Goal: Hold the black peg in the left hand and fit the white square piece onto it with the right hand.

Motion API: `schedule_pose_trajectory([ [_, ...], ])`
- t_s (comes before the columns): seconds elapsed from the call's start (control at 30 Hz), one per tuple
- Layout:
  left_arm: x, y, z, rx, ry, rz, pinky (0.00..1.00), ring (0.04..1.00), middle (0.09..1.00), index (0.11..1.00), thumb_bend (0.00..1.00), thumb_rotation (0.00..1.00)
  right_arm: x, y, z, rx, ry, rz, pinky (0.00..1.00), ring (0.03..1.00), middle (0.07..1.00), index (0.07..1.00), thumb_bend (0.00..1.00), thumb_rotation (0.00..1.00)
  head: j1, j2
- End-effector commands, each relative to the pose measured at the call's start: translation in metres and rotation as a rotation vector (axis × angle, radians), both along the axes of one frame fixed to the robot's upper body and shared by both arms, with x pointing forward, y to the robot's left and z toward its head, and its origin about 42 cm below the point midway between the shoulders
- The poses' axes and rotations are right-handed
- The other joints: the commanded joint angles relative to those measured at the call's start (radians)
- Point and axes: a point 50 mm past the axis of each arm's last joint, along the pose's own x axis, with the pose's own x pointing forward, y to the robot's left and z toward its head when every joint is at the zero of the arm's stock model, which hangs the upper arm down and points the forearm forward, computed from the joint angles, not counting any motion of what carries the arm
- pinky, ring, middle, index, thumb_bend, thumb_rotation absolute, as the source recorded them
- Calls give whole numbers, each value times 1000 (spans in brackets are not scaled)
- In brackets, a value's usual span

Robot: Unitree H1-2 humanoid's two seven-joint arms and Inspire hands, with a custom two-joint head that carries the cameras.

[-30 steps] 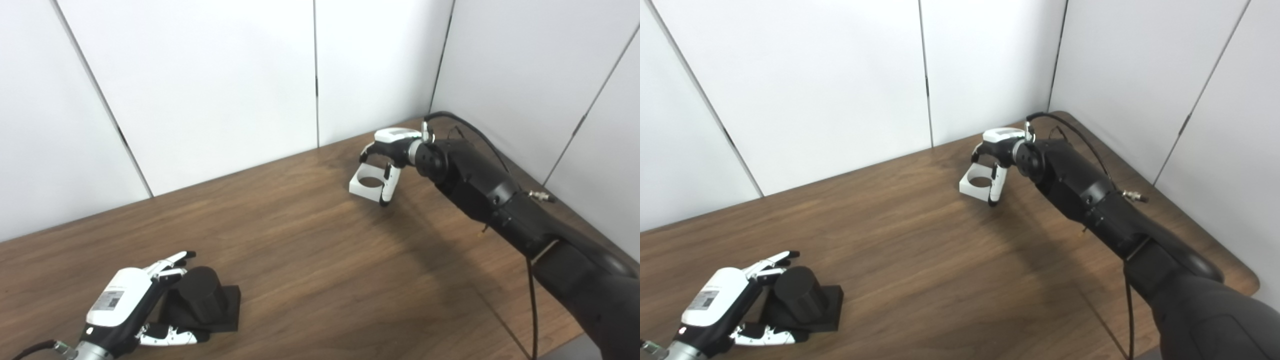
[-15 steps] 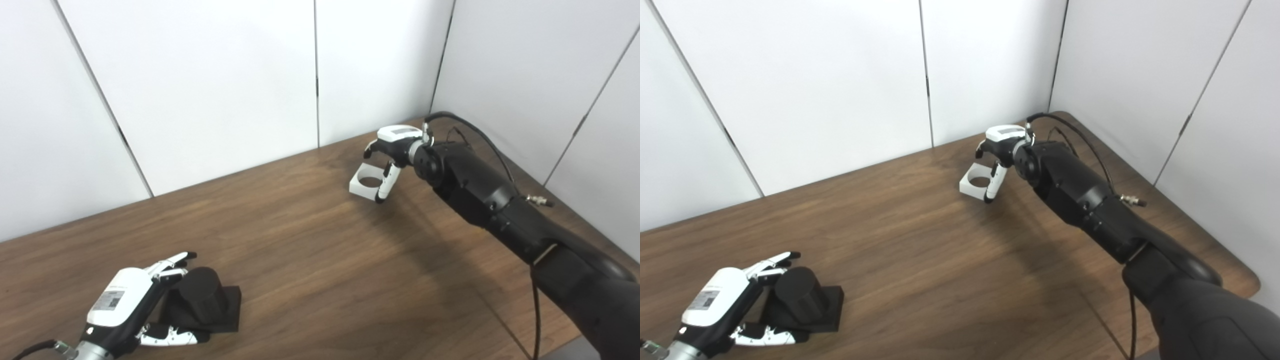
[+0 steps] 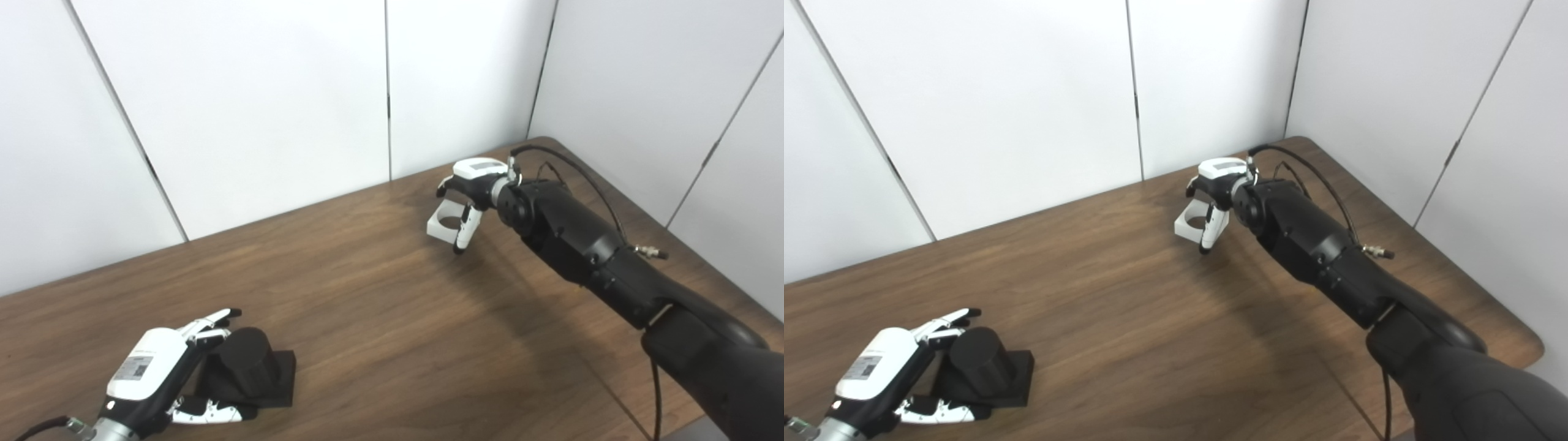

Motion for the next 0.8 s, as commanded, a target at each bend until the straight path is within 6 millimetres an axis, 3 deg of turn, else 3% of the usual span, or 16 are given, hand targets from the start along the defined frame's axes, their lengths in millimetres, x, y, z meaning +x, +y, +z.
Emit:
schedule_pose_trajectory([
  [0.0,-37,6,-51,183,206,-83,673,824,890,490,524,57,9,-6,34,-14,-88,0,820,902,922,845,898,175,0,1],
  [0.77,-38,2,-51,182,214,-78,677,829,894,490,524,58,13,-9,33,-115,-33,83,769,876,907,825,811,14,16,12],
])
